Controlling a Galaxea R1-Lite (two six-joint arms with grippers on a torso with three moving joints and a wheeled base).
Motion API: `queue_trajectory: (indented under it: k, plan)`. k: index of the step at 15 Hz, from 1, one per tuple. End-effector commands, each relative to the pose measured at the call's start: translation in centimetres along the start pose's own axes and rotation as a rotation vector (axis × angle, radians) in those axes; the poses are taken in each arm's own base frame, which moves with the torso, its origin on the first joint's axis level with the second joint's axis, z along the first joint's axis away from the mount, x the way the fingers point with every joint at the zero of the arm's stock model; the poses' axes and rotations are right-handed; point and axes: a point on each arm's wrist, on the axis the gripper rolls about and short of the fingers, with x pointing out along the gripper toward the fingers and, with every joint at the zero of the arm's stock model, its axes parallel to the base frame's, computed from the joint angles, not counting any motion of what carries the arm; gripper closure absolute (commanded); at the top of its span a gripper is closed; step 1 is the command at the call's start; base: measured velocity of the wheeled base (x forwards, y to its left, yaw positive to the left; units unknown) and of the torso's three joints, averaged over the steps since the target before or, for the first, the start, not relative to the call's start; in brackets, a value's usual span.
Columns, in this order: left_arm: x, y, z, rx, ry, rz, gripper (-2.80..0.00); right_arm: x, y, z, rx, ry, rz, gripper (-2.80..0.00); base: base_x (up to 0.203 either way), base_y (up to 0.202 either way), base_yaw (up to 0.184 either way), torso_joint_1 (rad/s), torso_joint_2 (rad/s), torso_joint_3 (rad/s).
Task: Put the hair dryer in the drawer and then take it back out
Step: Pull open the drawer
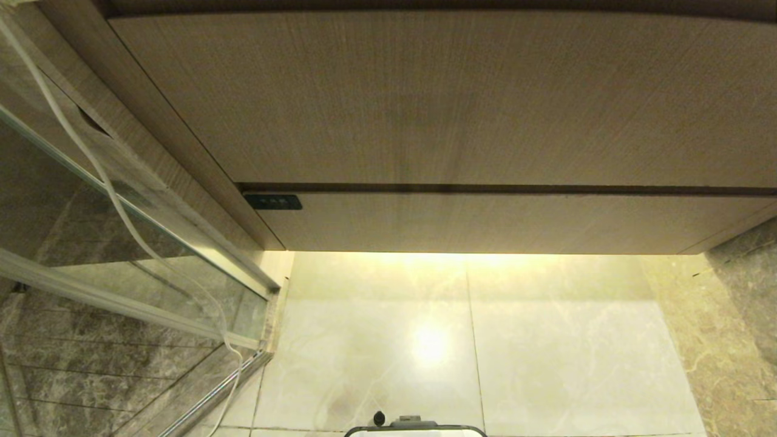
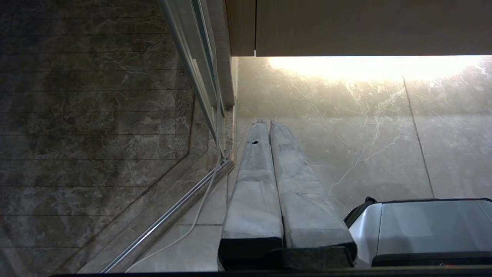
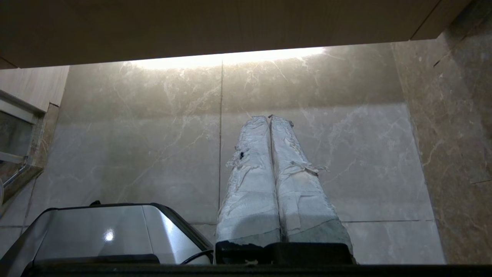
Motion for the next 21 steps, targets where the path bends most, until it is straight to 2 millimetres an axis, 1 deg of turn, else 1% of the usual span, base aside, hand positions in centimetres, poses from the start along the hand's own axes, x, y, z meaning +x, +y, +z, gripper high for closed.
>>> queue_trajectory:
  k: [1,17,21]
  plan:
    - [0.01,0.0,-0.04,0.0,0.001,0.0,0.0,0.01,0.0,-0.04,-0.001,0.001,0.0,0.0,0.0,0.0,0.0,0.0,0.0,0.0]
    - [0.01,0.0,-0.04,0.0,0.001,0.0,0.0,0.01,0.0,-0.04,0.001,0.001,0.001,0.0,0.0,0.0,0.0,0.0,0.0,0.0]
    - [0.0,0.0,-0.01,0.0,0.0,0.0,0.0,0.02,0.0,-0.08,-0.034,0.011,0.004,0.0,0.0,0.0,0.0,0.0,0.0,0.0]
